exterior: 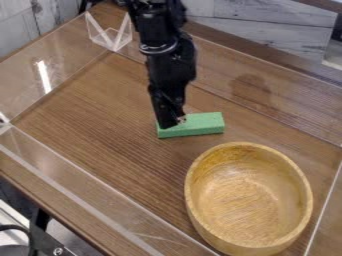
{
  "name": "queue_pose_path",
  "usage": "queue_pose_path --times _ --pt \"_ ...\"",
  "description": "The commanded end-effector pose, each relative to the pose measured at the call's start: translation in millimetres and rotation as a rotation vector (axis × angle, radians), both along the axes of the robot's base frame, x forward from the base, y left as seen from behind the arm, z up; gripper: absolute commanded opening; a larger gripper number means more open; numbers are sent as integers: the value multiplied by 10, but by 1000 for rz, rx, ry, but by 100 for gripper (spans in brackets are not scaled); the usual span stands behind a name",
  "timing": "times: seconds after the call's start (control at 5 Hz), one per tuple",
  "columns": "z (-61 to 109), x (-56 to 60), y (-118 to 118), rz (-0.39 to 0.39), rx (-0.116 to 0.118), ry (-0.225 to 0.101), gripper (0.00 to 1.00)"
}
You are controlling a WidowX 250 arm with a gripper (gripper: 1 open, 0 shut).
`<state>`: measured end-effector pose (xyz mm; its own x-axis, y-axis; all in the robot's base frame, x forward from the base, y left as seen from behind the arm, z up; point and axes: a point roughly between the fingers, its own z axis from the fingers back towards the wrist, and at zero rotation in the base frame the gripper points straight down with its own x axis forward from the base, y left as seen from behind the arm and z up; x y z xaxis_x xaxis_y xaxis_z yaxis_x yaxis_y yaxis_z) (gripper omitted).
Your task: Put the green block in the brown bowl
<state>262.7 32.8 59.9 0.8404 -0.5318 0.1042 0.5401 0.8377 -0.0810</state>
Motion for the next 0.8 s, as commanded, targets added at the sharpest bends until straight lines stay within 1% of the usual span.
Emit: queue_pose_path --times 0.0,0.2,0.4,0.6 --pt "76 70 64 -33 3 -49 100" --pt "37 40 77 -26 -1 -52 100" --pt "-1 45 73 -23 -2 -61 100" --pt "-37 158 35 -7 -4 -70 100"
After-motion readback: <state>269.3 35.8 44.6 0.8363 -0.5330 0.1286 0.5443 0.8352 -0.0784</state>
